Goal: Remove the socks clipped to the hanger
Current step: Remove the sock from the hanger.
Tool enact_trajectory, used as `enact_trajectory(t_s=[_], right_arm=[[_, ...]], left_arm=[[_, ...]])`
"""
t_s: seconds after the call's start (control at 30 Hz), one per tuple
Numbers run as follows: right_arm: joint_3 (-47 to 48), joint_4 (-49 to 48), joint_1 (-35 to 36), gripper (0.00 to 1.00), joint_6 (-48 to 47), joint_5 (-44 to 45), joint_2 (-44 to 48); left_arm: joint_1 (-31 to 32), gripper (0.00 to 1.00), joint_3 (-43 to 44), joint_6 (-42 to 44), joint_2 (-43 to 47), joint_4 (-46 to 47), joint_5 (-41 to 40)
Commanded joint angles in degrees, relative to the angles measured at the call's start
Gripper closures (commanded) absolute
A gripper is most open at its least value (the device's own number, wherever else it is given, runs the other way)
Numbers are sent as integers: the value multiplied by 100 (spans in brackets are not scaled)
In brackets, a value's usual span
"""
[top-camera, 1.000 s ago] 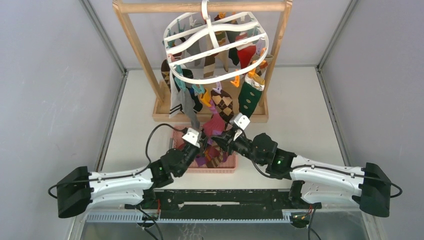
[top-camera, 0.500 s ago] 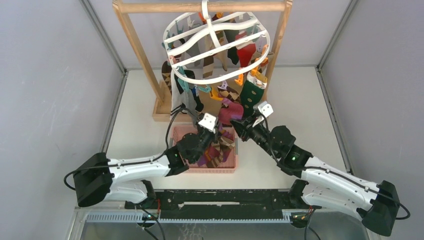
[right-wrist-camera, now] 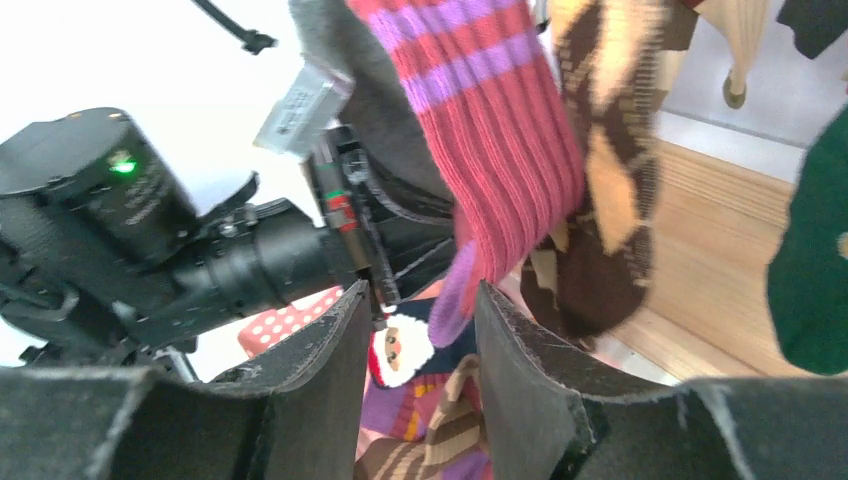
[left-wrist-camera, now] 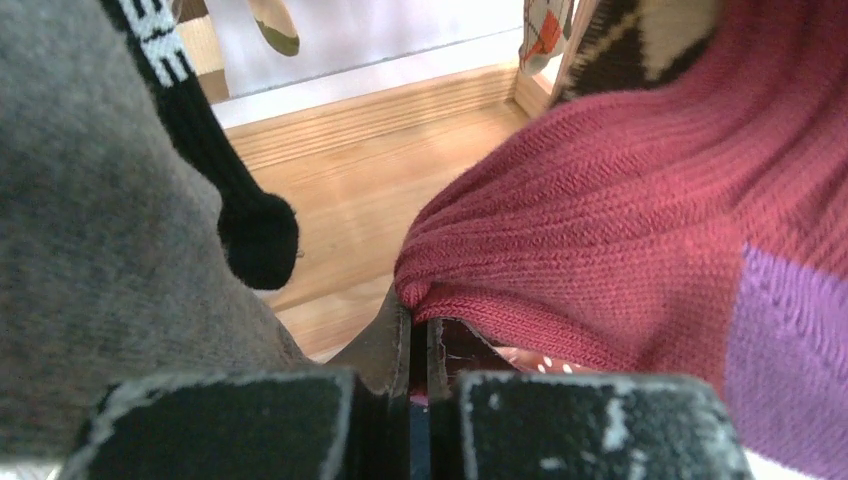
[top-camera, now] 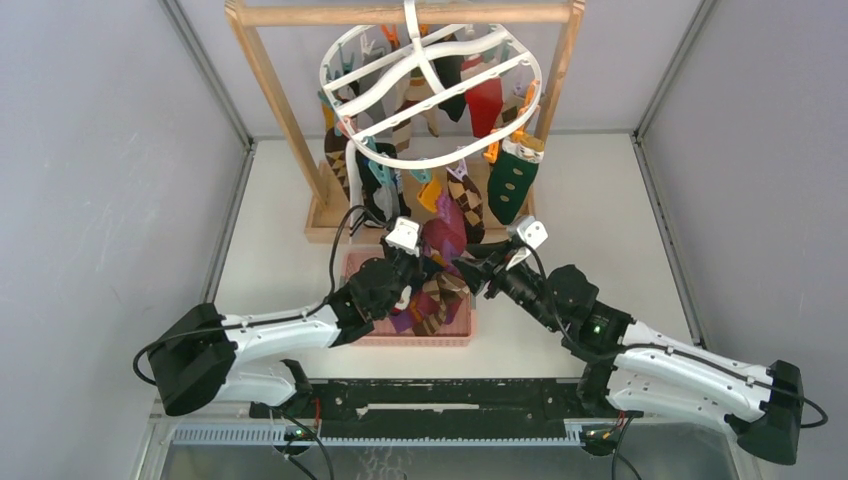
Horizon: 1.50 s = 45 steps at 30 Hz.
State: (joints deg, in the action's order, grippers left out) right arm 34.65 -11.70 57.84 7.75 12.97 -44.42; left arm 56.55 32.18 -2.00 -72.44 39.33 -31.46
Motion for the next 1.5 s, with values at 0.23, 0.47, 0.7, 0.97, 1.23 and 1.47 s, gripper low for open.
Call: enact_trajectory(t_s=[0.23,0.47,0.7,0.97,1.23,1.47], right_arm=[[945,-42,1360,45,-751,1484,-466],[1560,-486,1971,35,-1663,2961,-1139],[2288,-1616,2271,32,-3107,4183,-2206],[2811,-2666,2303,31,-4226,4711,-2851],[3058,-2835,2310,30,-4456,4661,-2964],[3306,-1928,2199,29,-3737,4260,-2782]], left_arm=[[-100,100,-167,-147,-38,330,-150],[-118,100,-251,-125,44,356,-158],[-118,100,-298,-103,154,356,-163],[-125,100,-327,-47,248,343,-185],[-134,100,-336,-20,255,338,-185],[-140,100,-253,-30,216,281,-142]])
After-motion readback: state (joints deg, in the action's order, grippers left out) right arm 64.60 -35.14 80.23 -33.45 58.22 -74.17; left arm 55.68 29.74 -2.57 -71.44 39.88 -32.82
